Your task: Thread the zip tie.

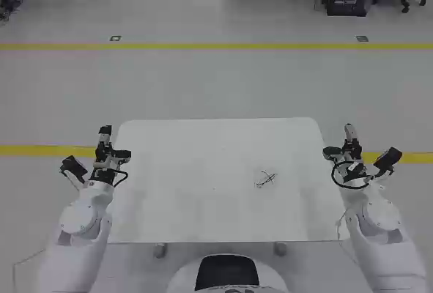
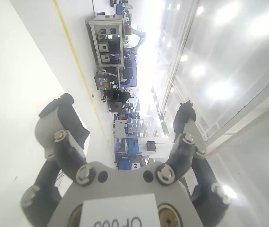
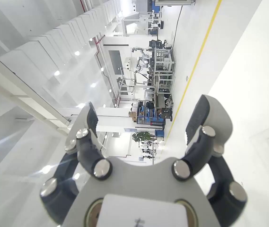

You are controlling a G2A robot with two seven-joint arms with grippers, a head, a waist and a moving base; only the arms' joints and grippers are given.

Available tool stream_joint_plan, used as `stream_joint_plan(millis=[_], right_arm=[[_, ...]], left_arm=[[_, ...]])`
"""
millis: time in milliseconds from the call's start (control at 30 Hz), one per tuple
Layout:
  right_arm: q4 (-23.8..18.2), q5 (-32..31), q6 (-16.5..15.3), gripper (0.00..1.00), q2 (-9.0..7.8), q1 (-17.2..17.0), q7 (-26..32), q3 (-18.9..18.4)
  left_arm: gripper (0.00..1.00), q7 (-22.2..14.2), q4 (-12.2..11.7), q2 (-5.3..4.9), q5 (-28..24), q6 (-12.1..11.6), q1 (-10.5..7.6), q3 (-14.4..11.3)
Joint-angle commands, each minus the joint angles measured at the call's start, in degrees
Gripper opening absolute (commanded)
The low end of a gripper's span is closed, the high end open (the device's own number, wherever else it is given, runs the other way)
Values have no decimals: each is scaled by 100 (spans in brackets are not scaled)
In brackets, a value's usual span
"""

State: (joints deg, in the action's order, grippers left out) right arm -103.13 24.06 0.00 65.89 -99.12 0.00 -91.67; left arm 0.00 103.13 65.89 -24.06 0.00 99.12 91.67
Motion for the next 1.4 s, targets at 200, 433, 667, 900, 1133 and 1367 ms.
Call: stream_joint_plan(millis=[200,433,667,900,1133,1367], right_arm=[[-5,-1234,417,100,-32,133,448,319],[48,-1158,285,100,-27,129,522,317],[-59,-2267,319,100,-89,164,837,372],[-3,-2819,521,100,-142,341,1743,494],[-3,-2819,521,100,-142,341,1743,494],[41,-3622,568,100,-211,574,2392,514]], left_arm=[[100,0,0,0,0,0,0,0],[100,0,0,0,0,0,0,0],[100,0,0,0,0,0,0,0],[100,0,0,0,0,0,0,0],[100,0,0,0,0,0,0,0],[100,0,0,0,0,0,0,0]])
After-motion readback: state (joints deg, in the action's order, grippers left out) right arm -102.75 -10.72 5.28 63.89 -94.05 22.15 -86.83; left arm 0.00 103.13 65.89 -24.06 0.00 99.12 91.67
